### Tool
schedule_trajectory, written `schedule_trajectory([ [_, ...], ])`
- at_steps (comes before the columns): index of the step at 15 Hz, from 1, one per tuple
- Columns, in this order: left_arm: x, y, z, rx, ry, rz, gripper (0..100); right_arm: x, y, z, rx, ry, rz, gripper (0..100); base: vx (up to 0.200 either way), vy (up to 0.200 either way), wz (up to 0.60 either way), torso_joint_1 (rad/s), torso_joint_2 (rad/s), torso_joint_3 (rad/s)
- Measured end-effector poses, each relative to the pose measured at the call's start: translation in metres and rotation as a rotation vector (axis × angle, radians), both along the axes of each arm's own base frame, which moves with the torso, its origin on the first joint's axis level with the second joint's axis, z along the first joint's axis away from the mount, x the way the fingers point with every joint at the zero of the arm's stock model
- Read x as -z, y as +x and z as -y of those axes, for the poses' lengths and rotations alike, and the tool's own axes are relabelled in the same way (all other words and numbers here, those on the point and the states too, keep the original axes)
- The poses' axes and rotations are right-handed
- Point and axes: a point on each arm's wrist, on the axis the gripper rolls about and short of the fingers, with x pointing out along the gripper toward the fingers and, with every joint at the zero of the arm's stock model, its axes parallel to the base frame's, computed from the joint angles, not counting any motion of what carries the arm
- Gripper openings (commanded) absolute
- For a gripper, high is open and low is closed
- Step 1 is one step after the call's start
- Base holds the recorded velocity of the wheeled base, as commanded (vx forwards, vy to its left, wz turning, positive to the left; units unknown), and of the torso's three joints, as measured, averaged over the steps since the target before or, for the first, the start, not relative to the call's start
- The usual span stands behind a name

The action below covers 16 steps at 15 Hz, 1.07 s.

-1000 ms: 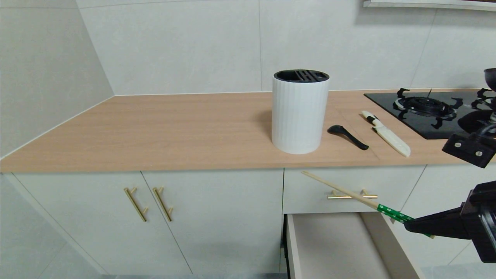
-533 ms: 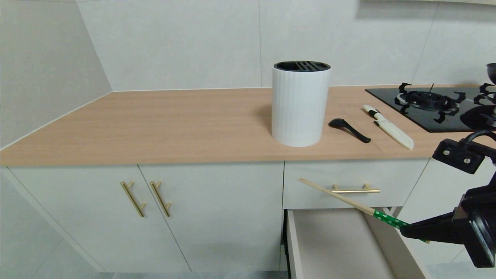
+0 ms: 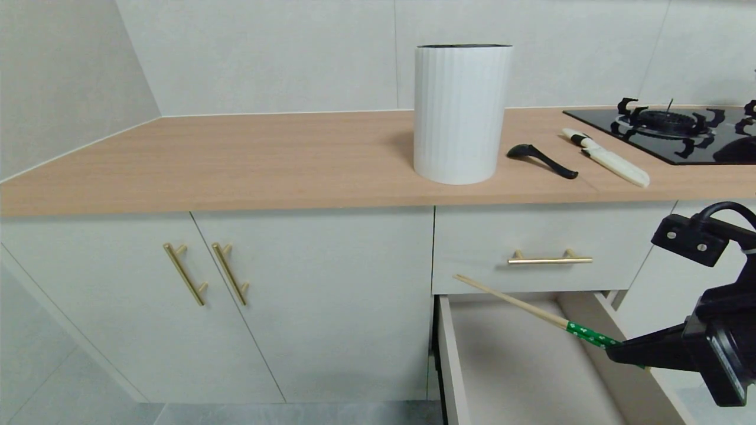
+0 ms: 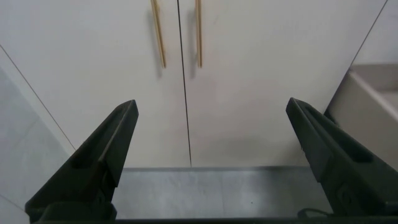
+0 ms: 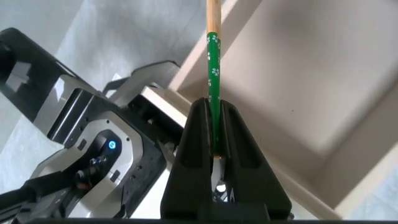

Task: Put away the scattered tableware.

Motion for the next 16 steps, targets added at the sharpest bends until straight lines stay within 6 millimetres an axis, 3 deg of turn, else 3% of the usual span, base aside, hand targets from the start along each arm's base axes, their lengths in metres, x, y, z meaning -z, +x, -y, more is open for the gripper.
schedule_trajectory([
  [4,0.0,0.0,0.0,0.0,0.0,0.0,100,0.002,0.002,-0.001,0.0,-0.005,-0.009,0,0.0,0.0,0.0,-0.074,0.35,0.264],
  [10,0.0,0.0,0.0,0.0,0.0,0.0,100,0.004,0.005,-0.003,0.002,-0.011,-0.019,0,0.0,0.0,0.0,-0.006,0.03,0.014],
  [16,0.0,0.0,0.0,0.0,0.0,0.0,100,0.022,0.034,-0.011,0.132,-0.135,-0.022,0,0.0,0.0,0.0,0.0,0.0,0.0],
])
